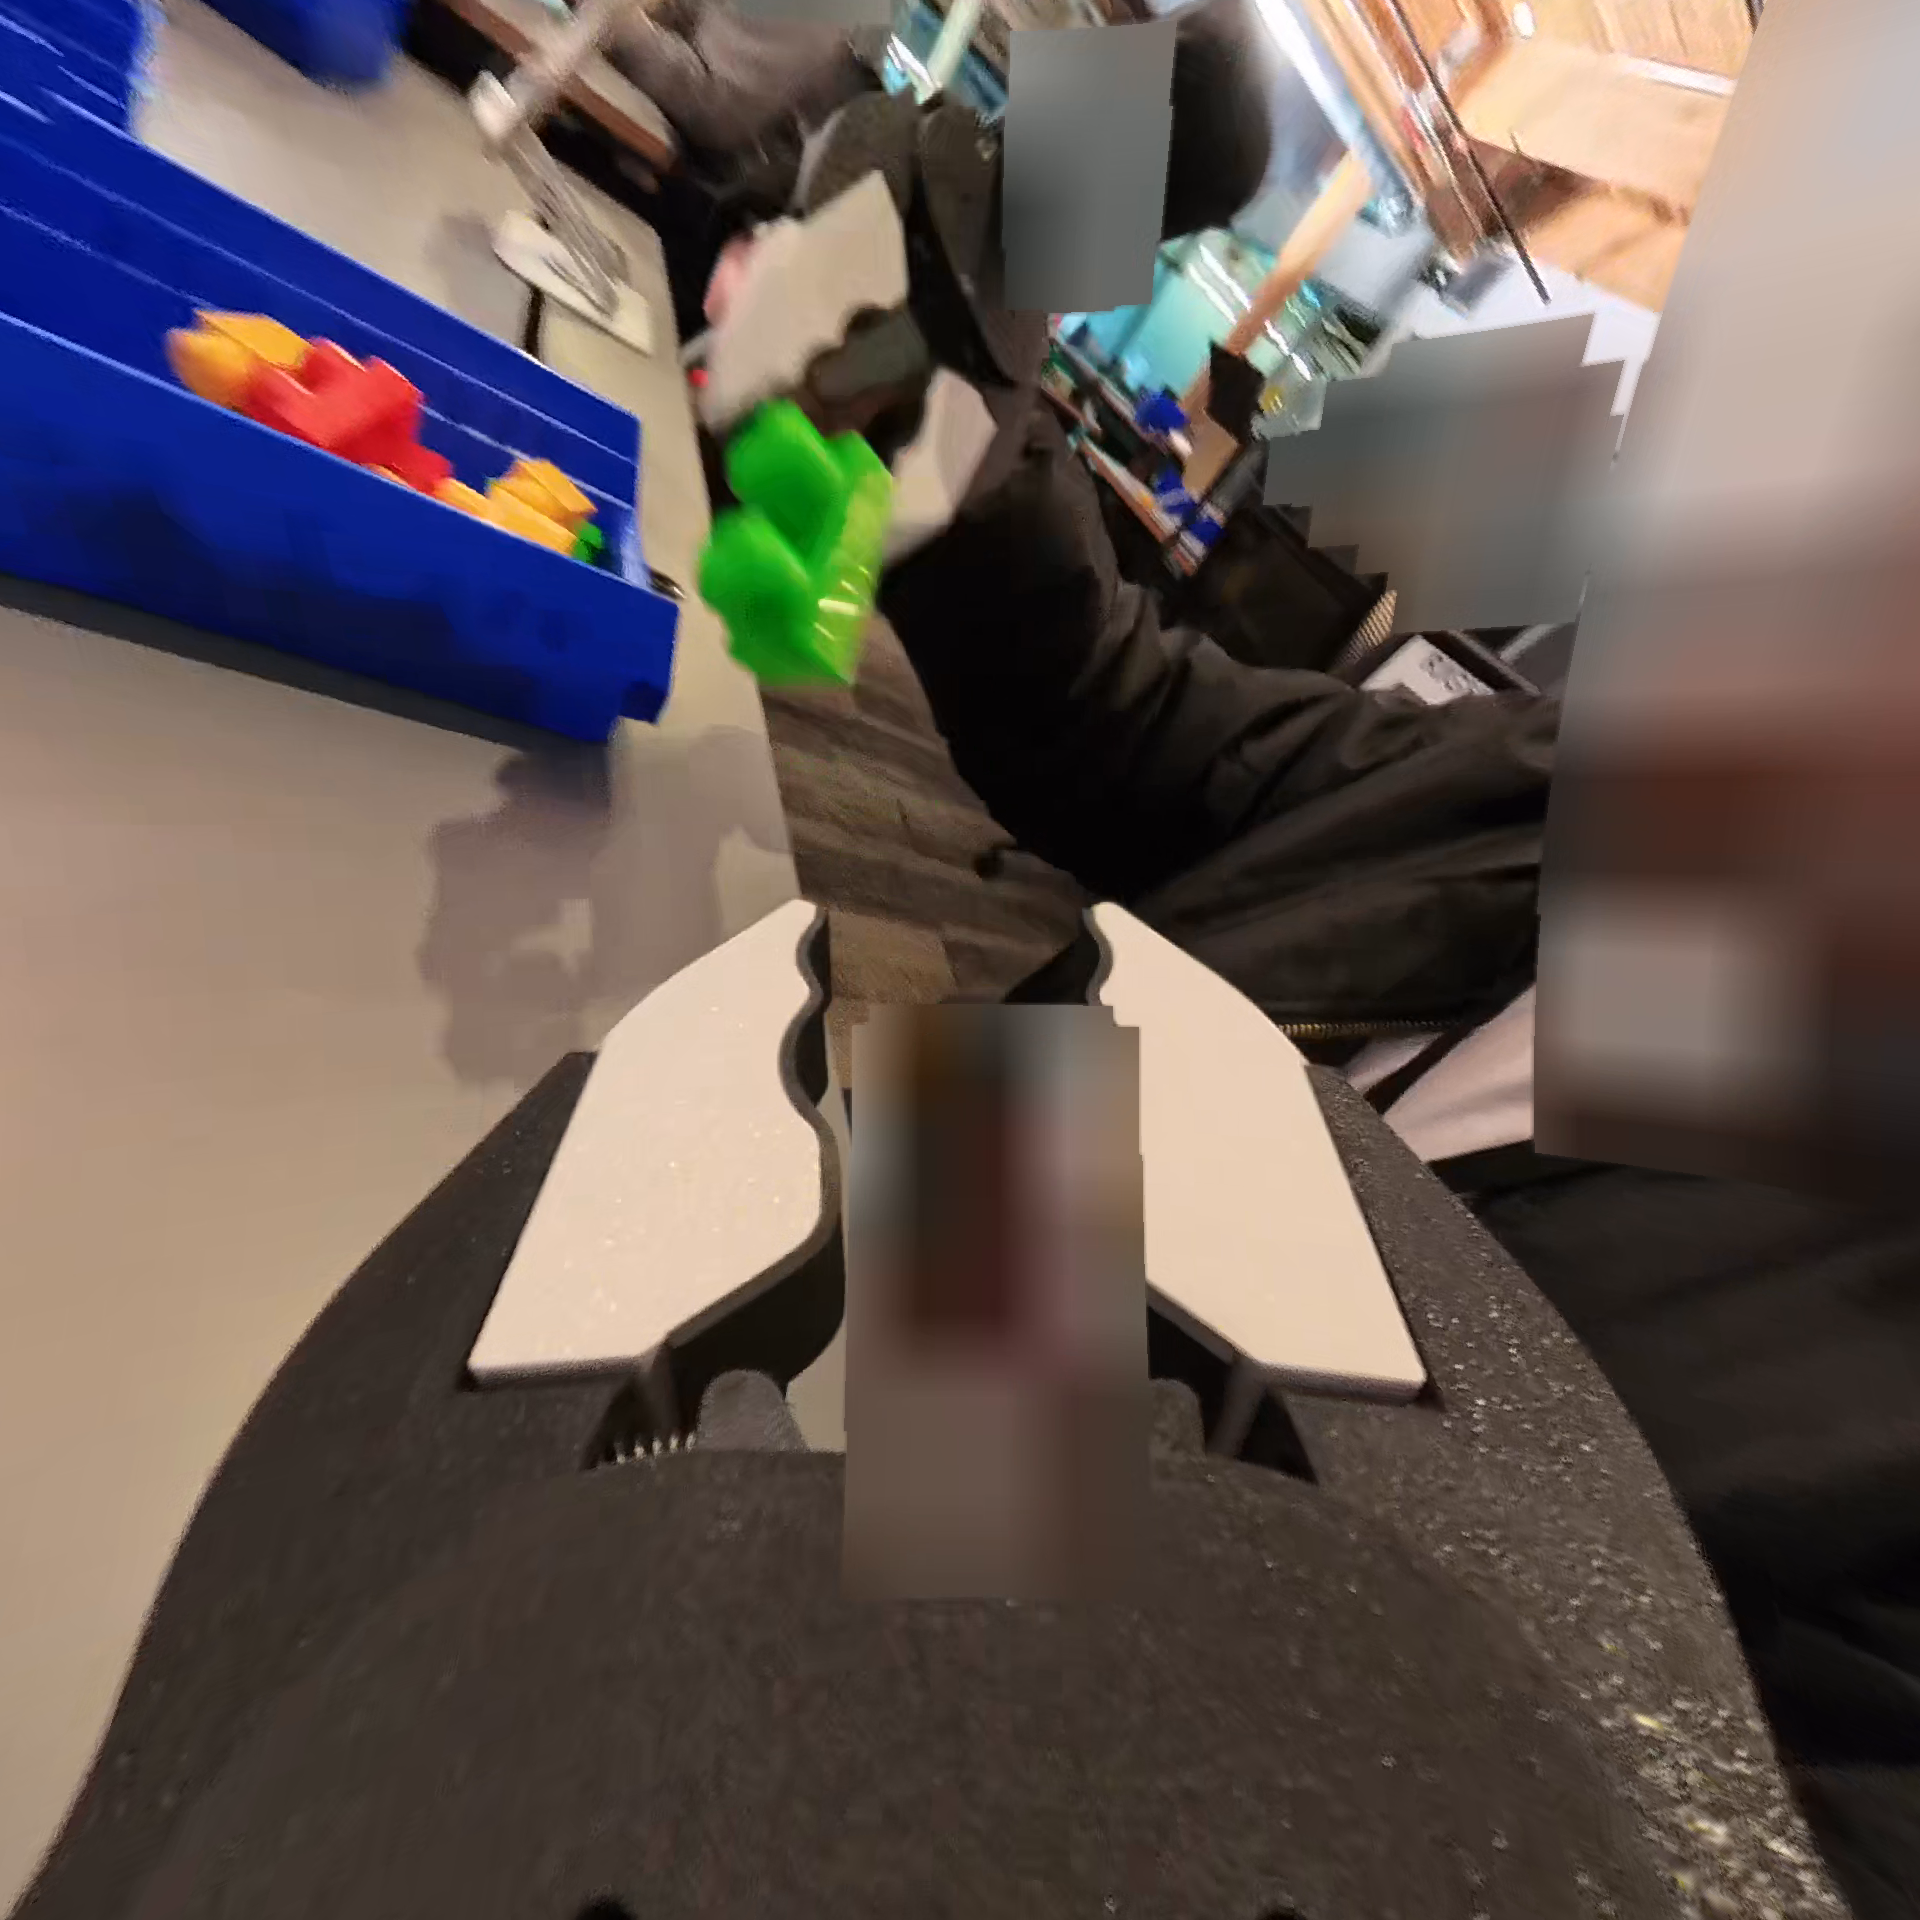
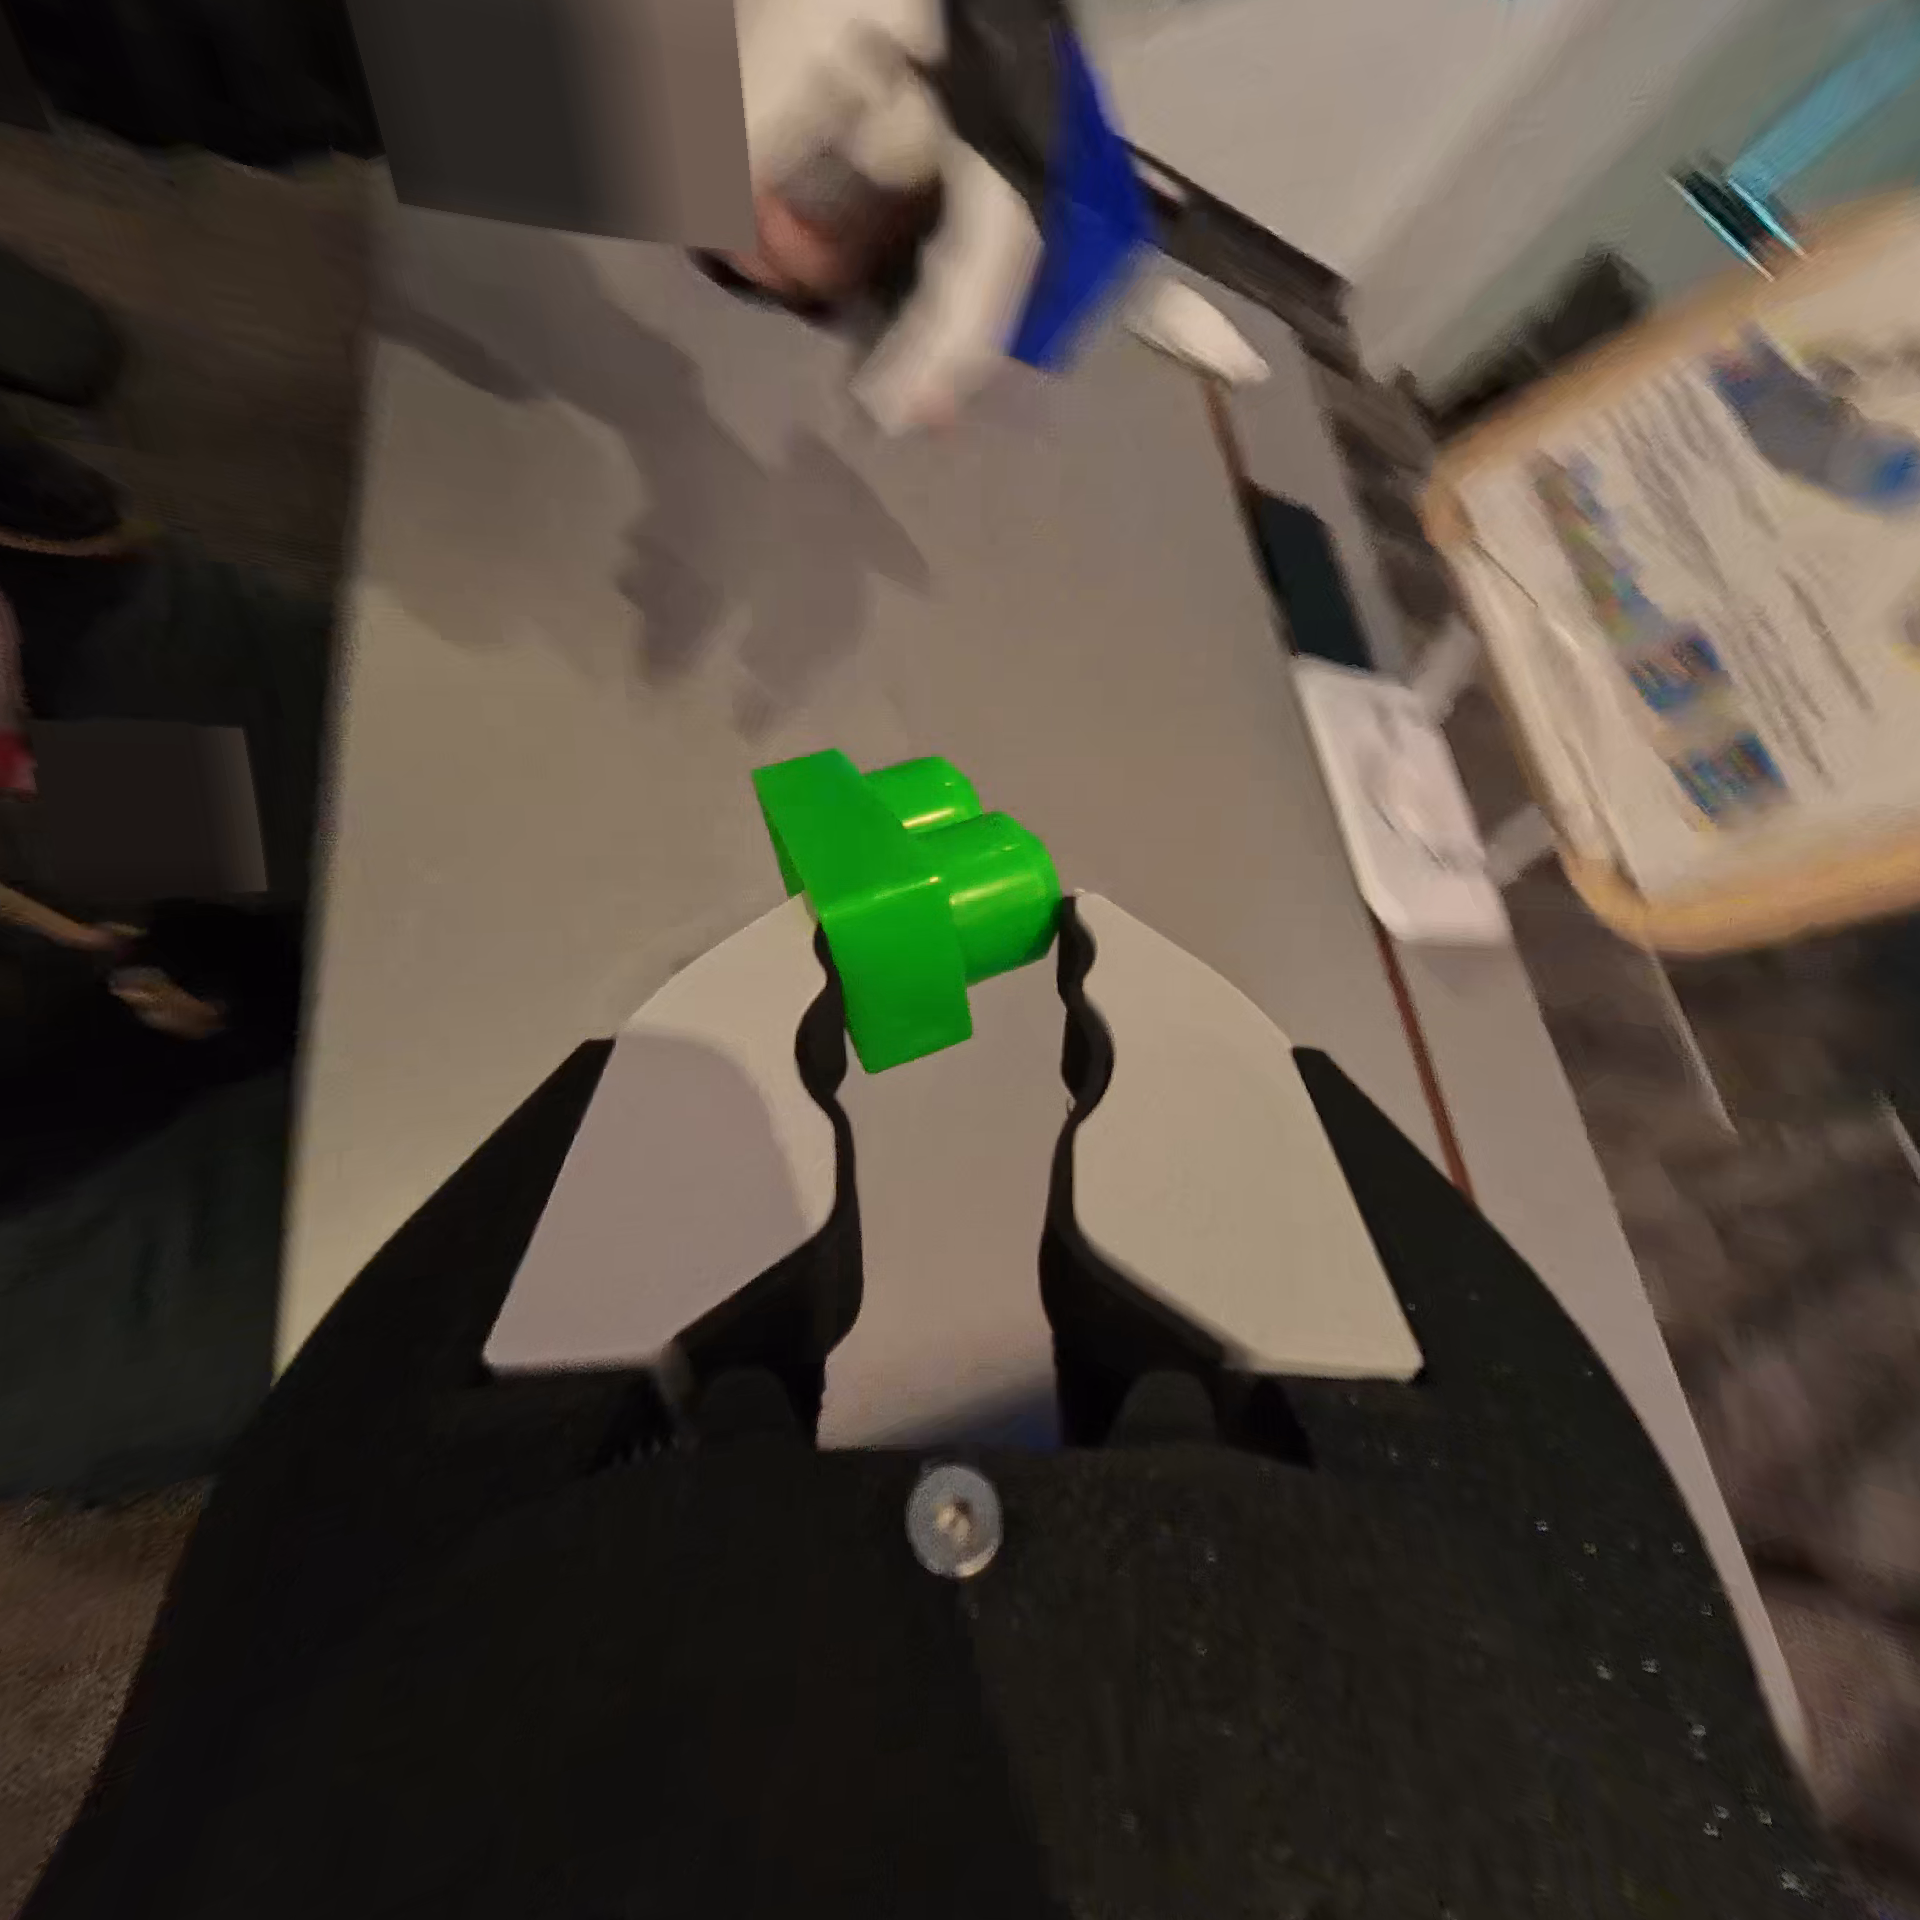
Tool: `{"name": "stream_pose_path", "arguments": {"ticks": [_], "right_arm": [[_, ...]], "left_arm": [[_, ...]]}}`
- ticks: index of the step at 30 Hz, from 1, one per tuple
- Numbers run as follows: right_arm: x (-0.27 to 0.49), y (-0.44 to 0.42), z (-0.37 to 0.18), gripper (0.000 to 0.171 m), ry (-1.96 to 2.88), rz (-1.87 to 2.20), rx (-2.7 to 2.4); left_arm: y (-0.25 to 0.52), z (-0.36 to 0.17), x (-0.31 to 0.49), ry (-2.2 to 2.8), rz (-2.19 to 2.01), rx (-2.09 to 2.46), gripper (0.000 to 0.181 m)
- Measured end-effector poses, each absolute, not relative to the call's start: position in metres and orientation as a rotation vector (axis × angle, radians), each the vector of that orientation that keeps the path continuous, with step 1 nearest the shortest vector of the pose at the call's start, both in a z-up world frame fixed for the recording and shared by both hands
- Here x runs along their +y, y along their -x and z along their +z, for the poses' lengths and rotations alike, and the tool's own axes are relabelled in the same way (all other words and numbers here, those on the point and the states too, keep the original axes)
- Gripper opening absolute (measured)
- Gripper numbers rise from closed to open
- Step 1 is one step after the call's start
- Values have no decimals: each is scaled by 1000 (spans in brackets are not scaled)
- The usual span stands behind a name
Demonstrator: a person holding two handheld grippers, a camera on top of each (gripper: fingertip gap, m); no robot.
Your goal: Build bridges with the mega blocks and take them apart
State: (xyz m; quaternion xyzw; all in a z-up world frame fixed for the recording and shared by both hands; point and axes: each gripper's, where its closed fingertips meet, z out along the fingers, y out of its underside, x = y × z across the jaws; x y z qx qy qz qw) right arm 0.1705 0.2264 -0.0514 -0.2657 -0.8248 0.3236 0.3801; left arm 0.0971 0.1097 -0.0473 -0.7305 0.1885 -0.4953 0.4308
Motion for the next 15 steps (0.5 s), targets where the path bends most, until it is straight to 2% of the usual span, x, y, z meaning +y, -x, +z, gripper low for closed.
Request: {"name": "stream_pose_path", "arguments": {"ticks": [4,6,10,13,15], "right_arm": [[402,-209,-68,37,1251,605,-1777],[461,-228,-91,38,1517,629,-1597],[501,-232,-127,38,1699,685,-1432],[513,-226,-153,39,1789,571,-1432],[518,-224,-159,56,1832,544,-1417]], "left_arm": [[-64,-46,91,1770,-1123,361,42],[-56,-47,81,1760,-1076,341,40],[-49,-50,66,1771,-1006,318,40],[-41,-54,53,1815,-933,291,40],[-33,-55,41,1843,-852,267,42]]}}
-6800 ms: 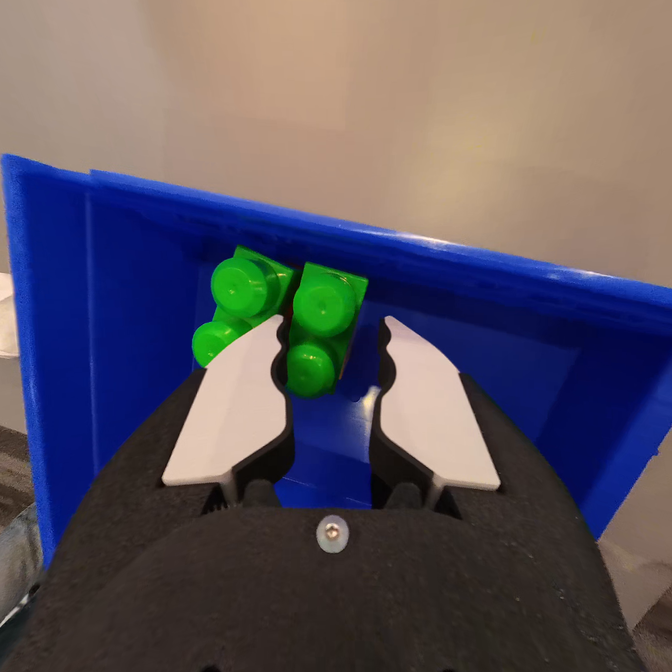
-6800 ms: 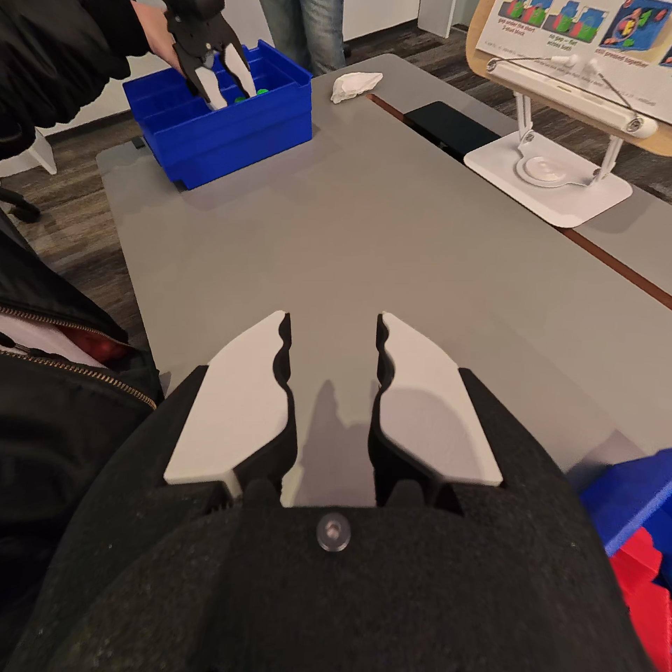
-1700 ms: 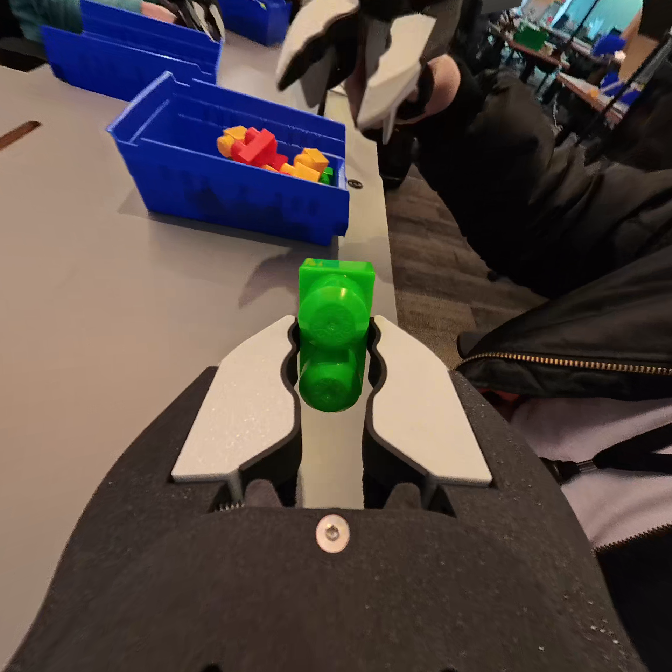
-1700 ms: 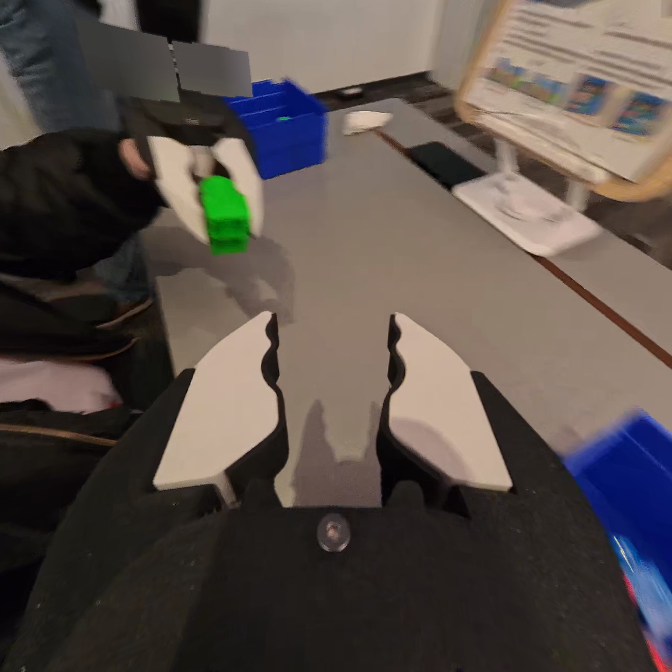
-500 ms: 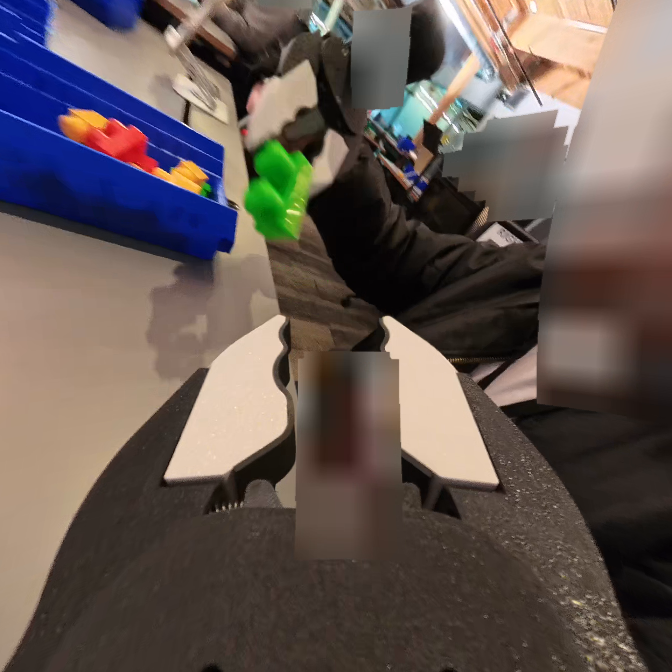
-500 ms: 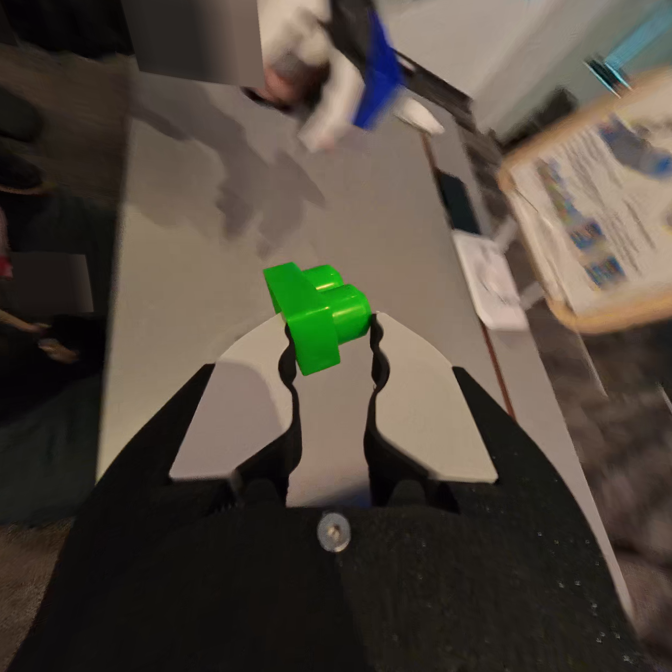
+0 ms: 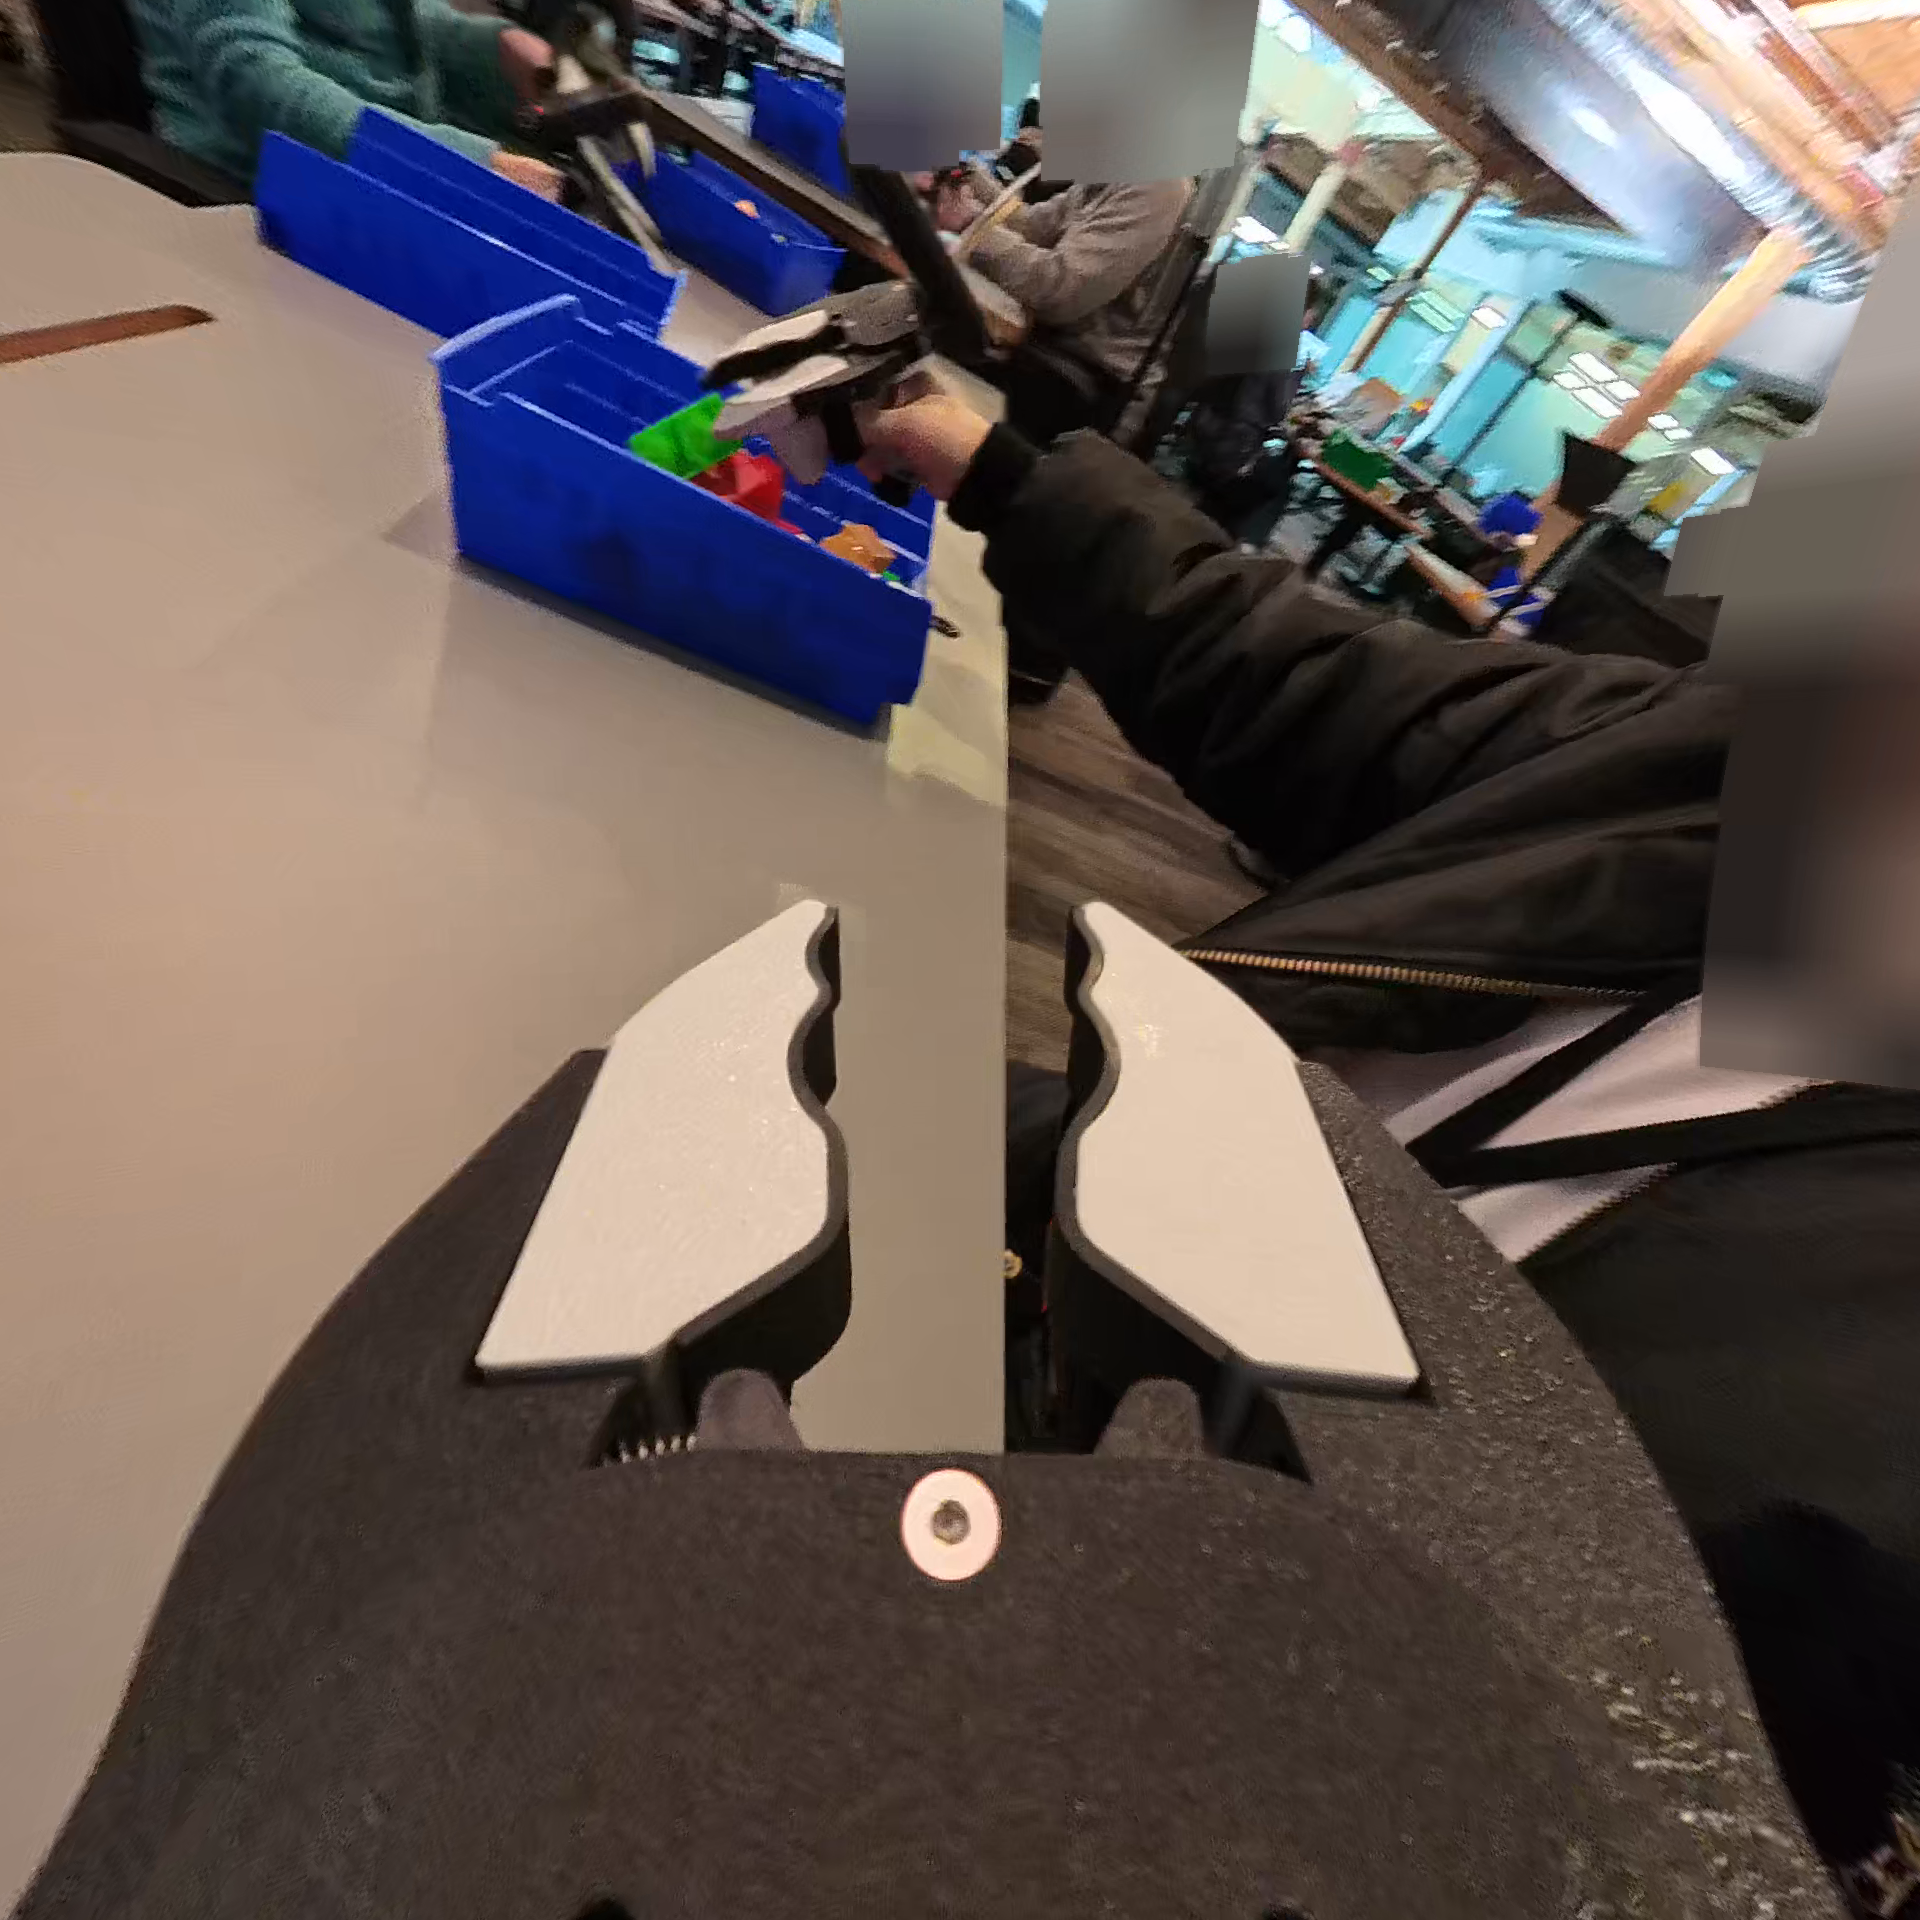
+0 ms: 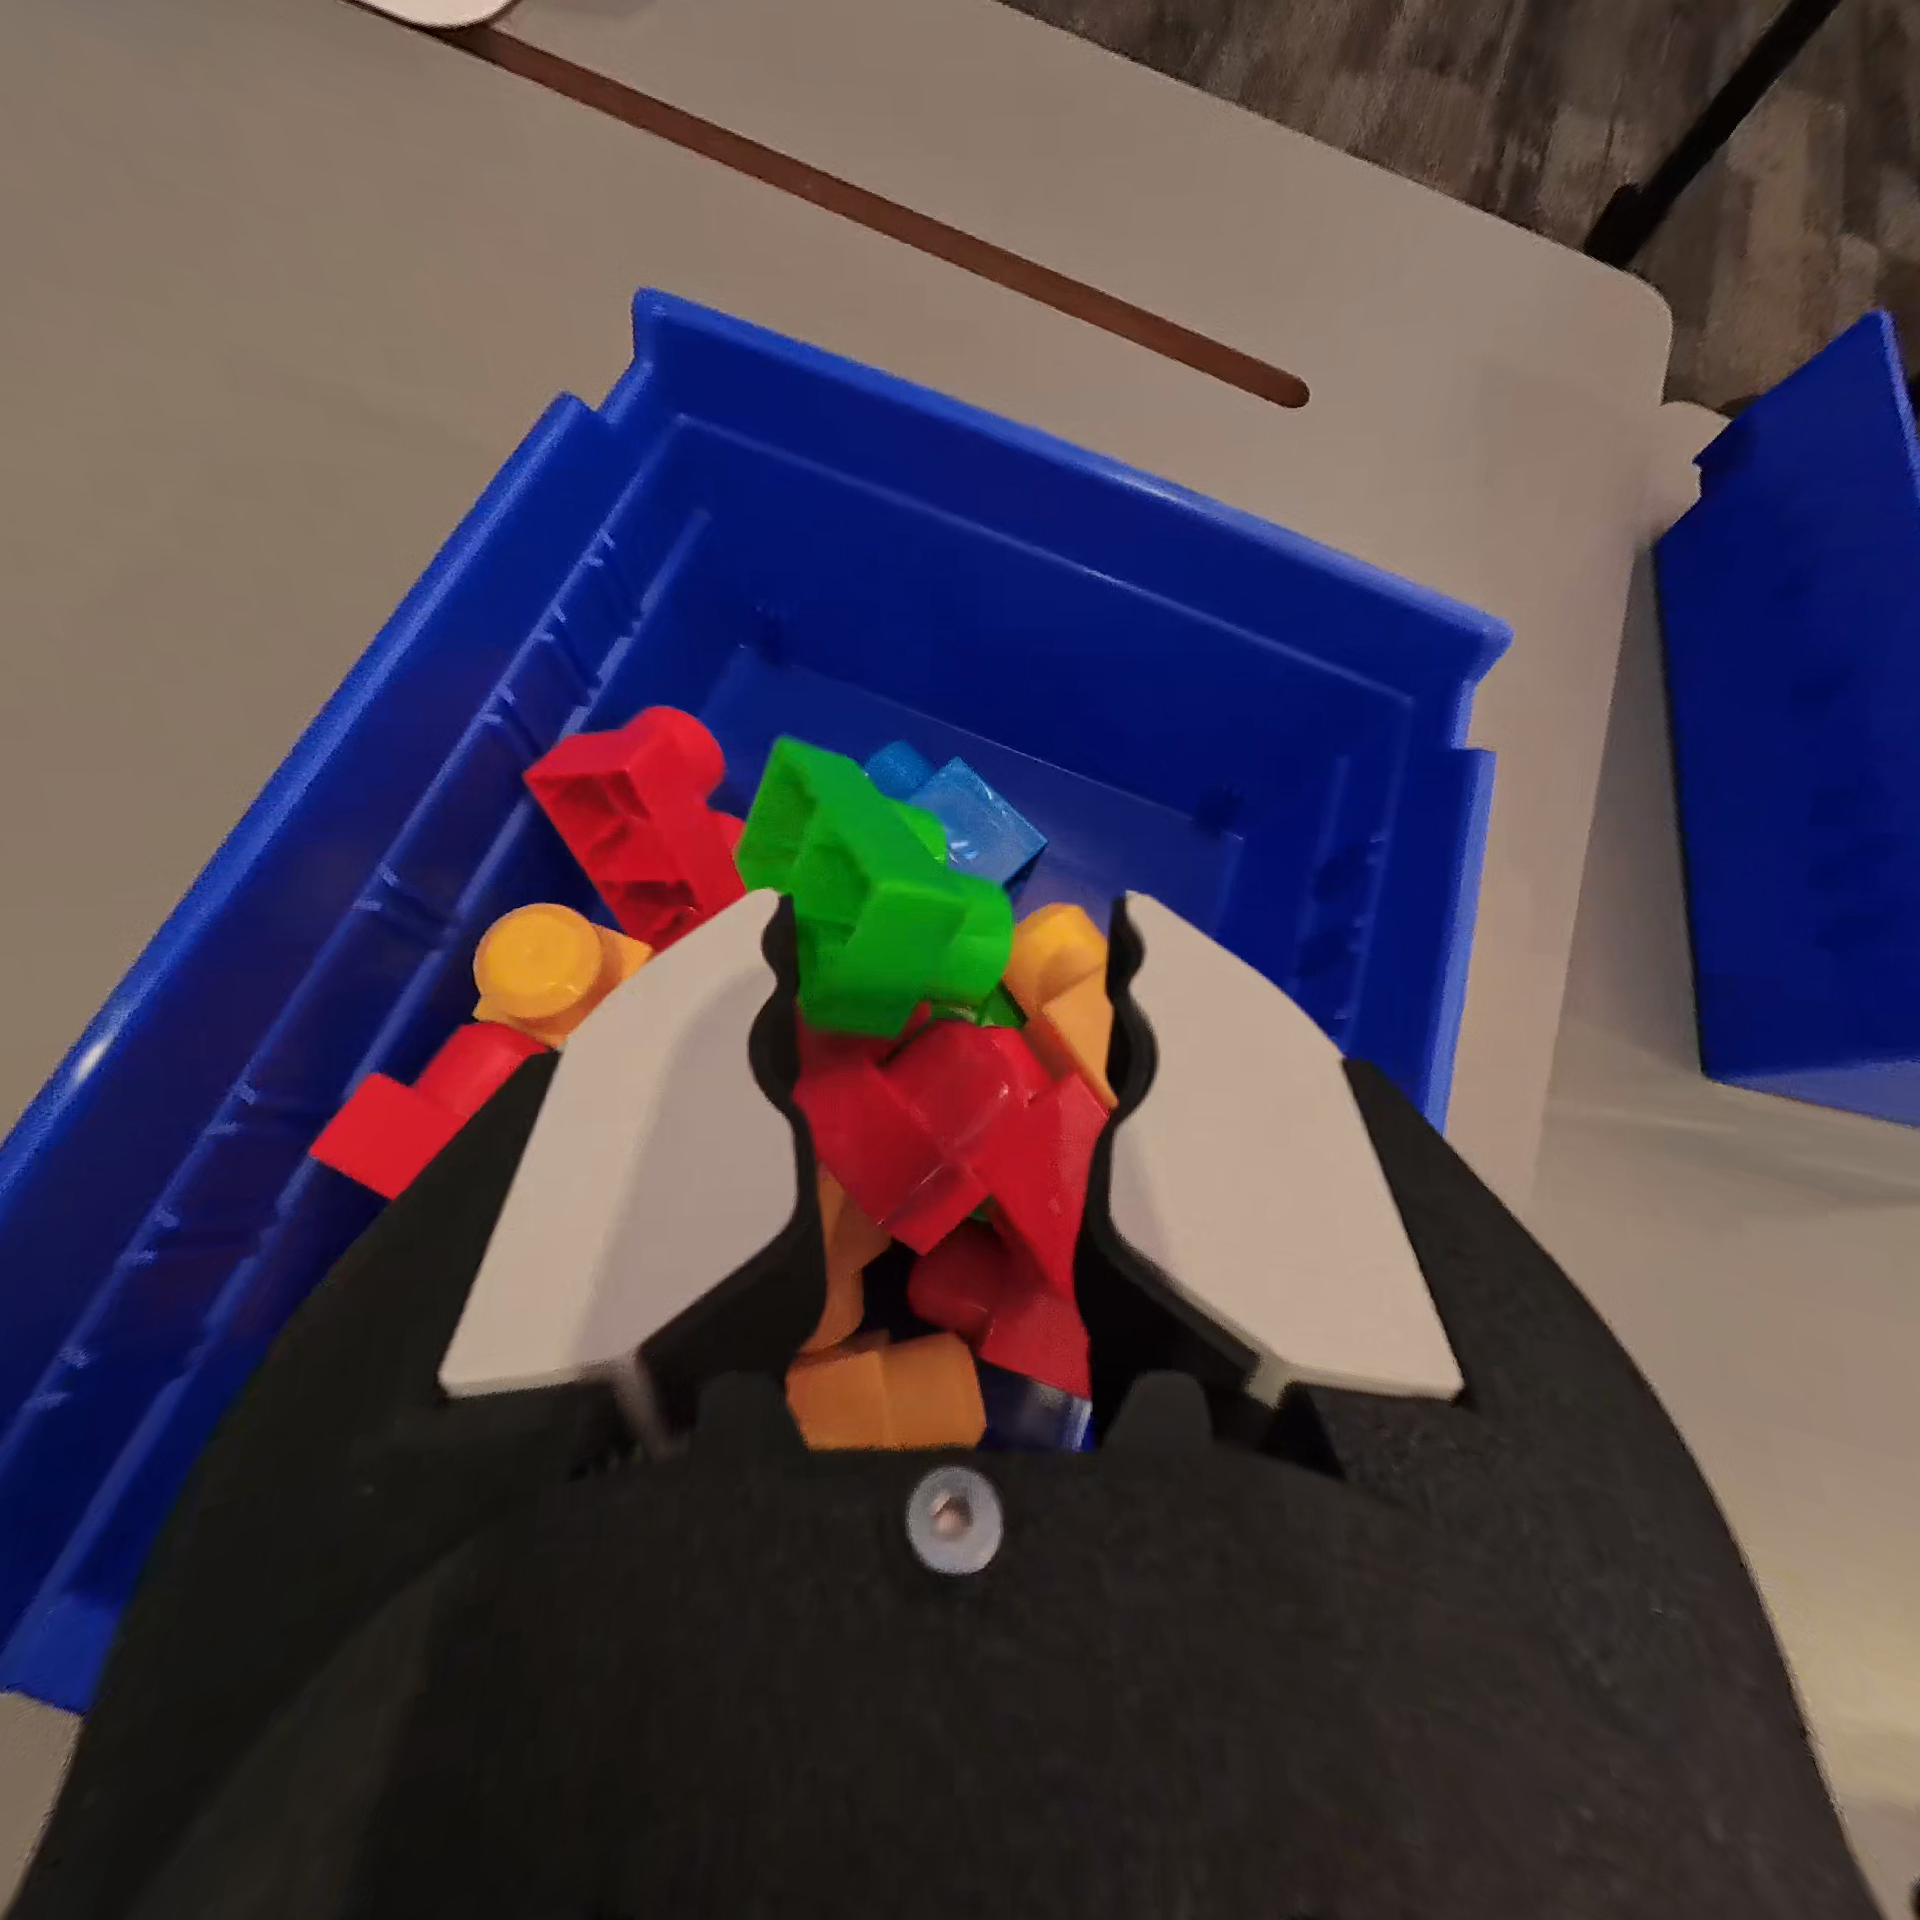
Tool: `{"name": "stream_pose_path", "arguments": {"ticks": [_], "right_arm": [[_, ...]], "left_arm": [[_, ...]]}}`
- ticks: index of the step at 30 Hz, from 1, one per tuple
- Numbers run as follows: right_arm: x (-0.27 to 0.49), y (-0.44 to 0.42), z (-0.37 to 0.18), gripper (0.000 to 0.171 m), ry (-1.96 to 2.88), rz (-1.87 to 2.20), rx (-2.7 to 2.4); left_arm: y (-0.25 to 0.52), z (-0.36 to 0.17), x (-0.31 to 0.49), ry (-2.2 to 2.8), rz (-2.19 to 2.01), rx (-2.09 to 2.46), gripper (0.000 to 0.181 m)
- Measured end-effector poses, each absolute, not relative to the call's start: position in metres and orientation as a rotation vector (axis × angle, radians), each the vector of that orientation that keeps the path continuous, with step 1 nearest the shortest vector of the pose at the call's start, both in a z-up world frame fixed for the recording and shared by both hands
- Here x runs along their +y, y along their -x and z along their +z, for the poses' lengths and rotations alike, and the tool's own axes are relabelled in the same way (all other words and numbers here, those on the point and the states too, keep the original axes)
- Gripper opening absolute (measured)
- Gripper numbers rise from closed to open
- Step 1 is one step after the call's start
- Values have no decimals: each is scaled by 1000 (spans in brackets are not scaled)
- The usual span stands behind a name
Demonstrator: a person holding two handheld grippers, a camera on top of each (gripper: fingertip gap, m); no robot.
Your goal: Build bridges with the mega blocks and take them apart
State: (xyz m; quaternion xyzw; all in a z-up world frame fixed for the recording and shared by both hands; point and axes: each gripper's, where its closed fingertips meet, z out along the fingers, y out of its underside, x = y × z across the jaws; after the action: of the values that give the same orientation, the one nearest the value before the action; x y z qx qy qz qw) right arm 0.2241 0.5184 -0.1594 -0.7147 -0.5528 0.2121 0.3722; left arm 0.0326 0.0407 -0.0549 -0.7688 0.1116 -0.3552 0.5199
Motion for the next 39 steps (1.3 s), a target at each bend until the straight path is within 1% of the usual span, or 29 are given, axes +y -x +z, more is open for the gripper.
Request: {"name": "stream_pose_path", "arguments": {"ticks": [3,5,10,14,17,18,19,20,21,22,25,27,31,34,36,37,39], "right_arm": [[514,-222,-150,50,1812,634,-1381],[507,-224,-134,48,1752,667,-1363],[456,-218,-82,47,1549,808,-1363],[401,-200,-62,47,1455,963,-1414],[366,-182,-55,47,1417,1060,-1463],[355,-176,-53,47,1405,1092,-1476],[344,-170,-51,47,1396,1126,-1491],[334,-165,-50,47,1393,1152,-1504],[325,-160,-50,47,1392,1170,-1518],[317,-156,-51,47,1390,1180,-1534],[299,-148,-59,47,1413,1179,-1571],[292,-145,-65,46,1448,1180,-1581],[285,-142,-73,43,1502,1173,-1573],[283,-137,-74,42,1532,1189,-1556],[281,-131,-73,41,1540,1215,-1547],[280,-128,-73,41,1542,1225,-1544],[276,-122,-73,40,1543,1241,-1555]], "left_arm": [[-7,-47,14,1851,-688,196,42],[23,-37,-8,1841,-545,125,41],[137,-32,-74,1947,-116,-117,41],[213,-49,-115,2048,161,-193,41],[251,-76,-125,2171,271,-151,41],[262,-85,-124,2217,297,-112,36],[269,-93,-120,2249,308,-49,29],[275,-101,-115,2279,311,21,27],[283,-109,-111,2316,339,79,32],[291,-116,-105,2348,365,135,42],[309,-141,-94,2490,396,287,62],[319,-158,-90,2579,424,409,66],[337,-175,-75,2616,495,564,63],[337,-183,-61,2608,438,604,59],[334,-192,-56,2630,368,632,52],[333,-197,-54,2644,342,633,54],[328,-208,-55,2685,251,638,49]]}}
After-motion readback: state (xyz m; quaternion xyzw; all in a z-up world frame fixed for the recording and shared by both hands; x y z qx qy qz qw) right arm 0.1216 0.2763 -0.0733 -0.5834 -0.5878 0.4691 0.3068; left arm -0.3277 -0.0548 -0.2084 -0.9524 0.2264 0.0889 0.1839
